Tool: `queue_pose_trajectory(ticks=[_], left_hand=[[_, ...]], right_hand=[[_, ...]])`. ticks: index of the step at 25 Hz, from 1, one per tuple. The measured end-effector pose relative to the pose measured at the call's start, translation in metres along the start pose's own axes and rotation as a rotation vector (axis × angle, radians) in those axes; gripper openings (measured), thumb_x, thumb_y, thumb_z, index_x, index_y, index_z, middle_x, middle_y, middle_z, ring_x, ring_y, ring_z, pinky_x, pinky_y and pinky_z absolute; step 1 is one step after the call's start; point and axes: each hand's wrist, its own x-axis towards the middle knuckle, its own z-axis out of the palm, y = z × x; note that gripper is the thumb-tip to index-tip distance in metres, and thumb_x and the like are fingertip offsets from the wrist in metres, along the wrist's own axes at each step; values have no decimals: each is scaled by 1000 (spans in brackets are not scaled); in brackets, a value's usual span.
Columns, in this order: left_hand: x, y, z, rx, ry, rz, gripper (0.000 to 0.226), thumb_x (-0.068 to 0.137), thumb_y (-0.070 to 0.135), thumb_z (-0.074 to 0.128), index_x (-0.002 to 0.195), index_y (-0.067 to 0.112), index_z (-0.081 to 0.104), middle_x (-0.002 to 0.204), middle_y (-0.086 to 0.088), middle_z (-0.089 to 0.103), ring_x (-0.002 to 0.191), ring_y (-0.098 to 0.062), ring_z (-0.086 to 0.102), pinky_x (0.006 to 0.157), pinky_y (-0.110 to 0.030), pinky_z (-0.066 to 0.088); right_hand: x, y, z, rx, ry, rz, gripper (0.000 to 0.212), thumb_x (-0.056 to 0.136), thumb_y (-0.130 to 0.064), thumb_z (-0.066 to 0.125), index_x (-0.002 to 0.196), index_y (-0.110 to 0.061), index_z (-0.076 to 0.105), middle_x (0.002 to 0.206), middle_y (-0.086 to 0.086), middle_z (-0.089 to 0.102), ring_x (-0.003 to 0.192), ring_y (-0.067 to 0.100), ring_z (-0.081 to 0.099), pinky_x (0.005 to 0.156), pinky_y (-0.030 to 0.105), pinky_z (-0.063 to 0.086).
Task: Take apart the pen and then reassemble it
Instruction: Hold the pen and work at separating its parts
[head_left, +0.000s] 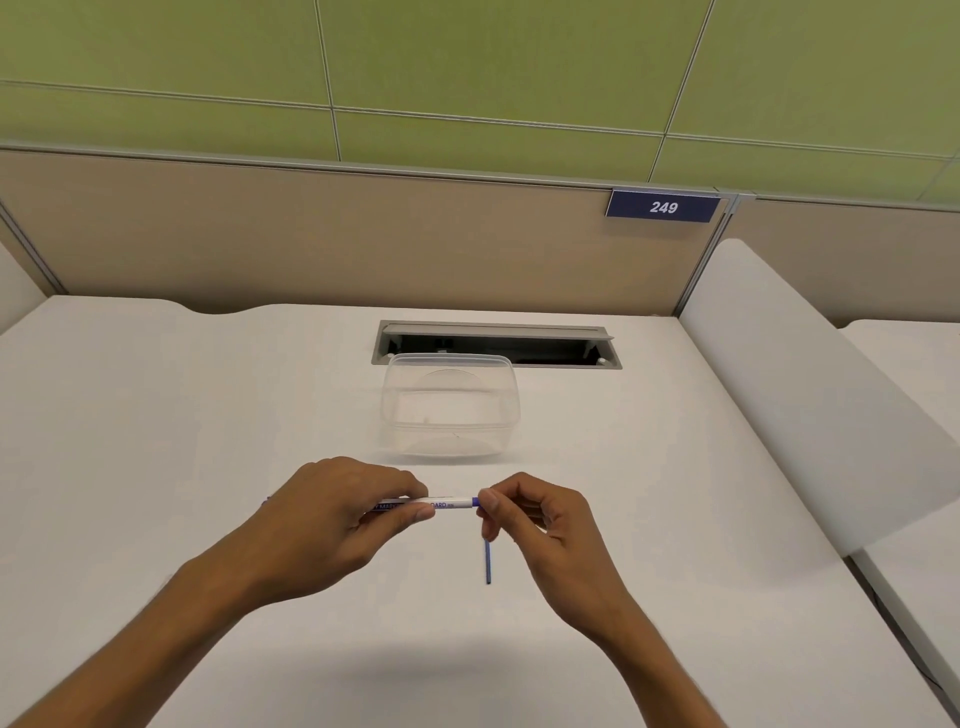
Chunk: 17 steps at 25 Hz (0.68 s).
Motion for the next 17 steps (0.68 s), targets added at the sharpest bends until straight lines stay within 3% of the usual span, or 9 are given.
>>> queue_pose_trajectory(ticks=[8,13,17], left_hand=[[0,-1,1,26,7,-3,32,92,56,39,85,34,60,61,10,50,57,-10,43,50,-28,38],[0,-1,3,64,8,-6,35,92,57,36,87,33,62,63,10,55,58,-9,44,52,-30,41],[-1,0,3,52,20,5,32,92,55,39,87,33,62,63,10,54,57,-10,44,50,-30,40]], right_hand=[[0,-1,-4,-4,5,5,2,88,-29,73,87,-30,73,90,-11,76,88,6,70,72,12,49],[0,-2,3,-12,75,58,31,85,-56,58,68,-34,69,72,-5,74,75,3,68,70,13,45],[-1,0,2,42,36,60,29,94,-36,64,67,-28,72,67,-3,74,69,6,69,72,9,48]])
